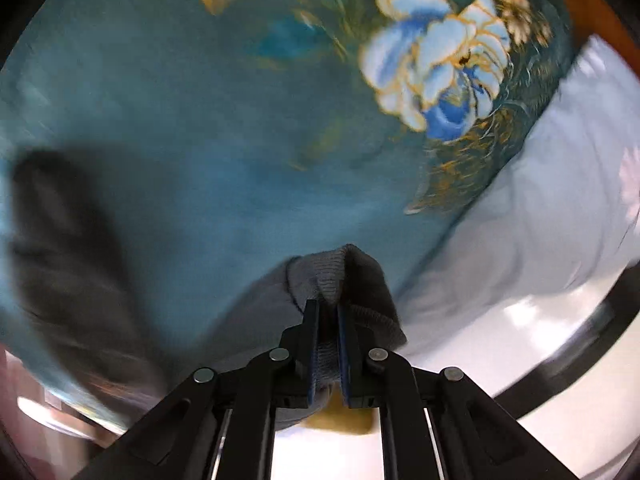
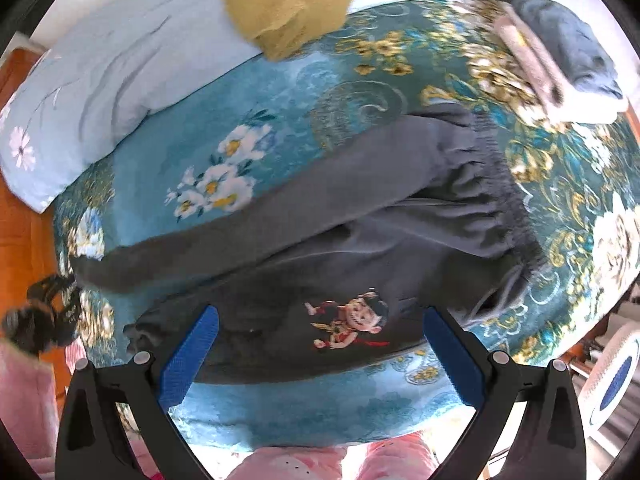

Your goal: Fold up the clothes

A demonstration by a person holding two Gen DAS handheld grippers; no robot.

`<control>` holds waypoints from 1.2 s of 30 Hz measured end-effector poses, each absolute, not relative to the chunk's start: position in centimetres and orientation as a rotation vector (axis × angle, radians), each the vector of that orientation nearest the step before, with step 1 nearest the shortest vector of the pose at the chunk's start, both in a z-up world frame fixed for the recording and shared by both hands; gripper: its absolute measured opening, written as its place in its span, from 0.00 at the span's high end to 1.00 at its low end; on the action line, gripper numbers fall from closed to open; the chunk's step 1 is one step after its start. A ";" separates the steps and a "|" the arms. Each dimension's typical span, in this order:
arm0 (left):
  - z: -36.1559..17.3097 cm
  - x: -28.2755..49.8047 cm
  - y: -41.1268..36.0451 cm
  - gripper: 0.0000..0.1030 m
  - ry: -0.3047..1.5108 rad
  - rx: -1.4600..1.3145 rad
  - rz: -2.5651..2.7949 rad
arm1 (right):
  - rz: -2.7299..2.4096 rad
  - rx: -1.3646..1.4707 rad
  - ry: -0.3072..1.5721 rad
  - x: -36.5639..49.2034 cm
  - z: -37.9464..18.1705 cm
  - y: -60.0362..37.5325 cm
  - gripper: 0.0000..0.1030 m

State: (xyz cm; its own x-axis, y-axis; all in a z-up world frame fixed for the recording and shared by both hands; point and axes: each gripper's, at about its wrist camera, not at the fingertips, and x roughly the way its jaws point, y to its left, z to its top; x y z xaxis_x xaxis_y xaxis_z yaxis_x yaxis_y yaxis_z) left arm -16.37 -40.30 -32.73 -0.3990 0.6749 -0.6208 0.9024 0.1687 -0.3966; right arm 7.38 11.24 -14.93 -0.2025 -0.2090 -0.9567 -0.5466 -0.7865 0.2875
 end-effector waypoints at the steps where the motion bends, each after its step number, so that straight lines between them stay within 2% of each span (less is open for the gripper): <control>1: -32.6 -17.7 -39.7 0.89 2.188 1.484 -1.087 | 2.076 -1.807 0.891 7.6 -14.9 11.5 0.01; 5: -30.2 -22.3 -38.6 0.82 2.284 1.459 -1.358 | 2.037 -1.785 0.898 8.8 -15.0 12.7 0.01; 6: -29.6 -23.2 -38.4 0.77 2.276 1.472 -1.429 | 2.022 -1.785 0.901 9.1 -15.2 12.9 0.01; 8: -28.9 -24.0 -38.4 0.73 2.136 1.578 -1.546 | 1.999 -1.790 0.905 9.6 -15.6 13.2 0.01; 12: -30.6 -22.6 -37.8 0.71 1.702 1.794 -1.682 | 1.963 -1.819 0.912 10.4 -16.7 13.0 0.01; 18: -36.5 -20.6 -33.8 0.71 1.688 1.902 -1.491 | 1.961 -1.865 0.879 11.2 -17.1 12.4 0.01; 21: -37.4 -22.1 -31.2 0.66 1.598 1.945 -1.541 | 1.961 -1.869 0.869 11.7 -16.8 12.5 0.01; 24: -37.8 -23.8 -28.9 0.63 1.424 2.024 -1.625 | 1.943 -1.867 0.867 12.2 -16.7 12.9 0.01; 26: -38.0 -24.5 -27.9 0.66 1.362 2.042 -1.653 | 1.926 -1.864 0.869 12.6 -16.7 13.2 0.01; 28: -38.0 -24.7 -27.4 0.82 1.350 2.030 -1.652 | 1.907 -1.866 0.871 13.0 -16.8 13.3 0.01; 29: -37.9 -24.8 -27.3 0.94 1.333 2.034 -1.661 | 1.896 -1.868 0.872 13.2 -16.8 13.3 0.01; 32: -36.4 -25.3 -26.9 0.95 1.312 2.041 -1.744 | 1.873 -1.874 0.875 13.4 -17.1 13.2 0.01; 36: -31.6 -23.6 -28.4 0.95 1.549 1.917 -1.968 | 1.892 -1.871 0.858 12.7 -16.8 12.9 0.01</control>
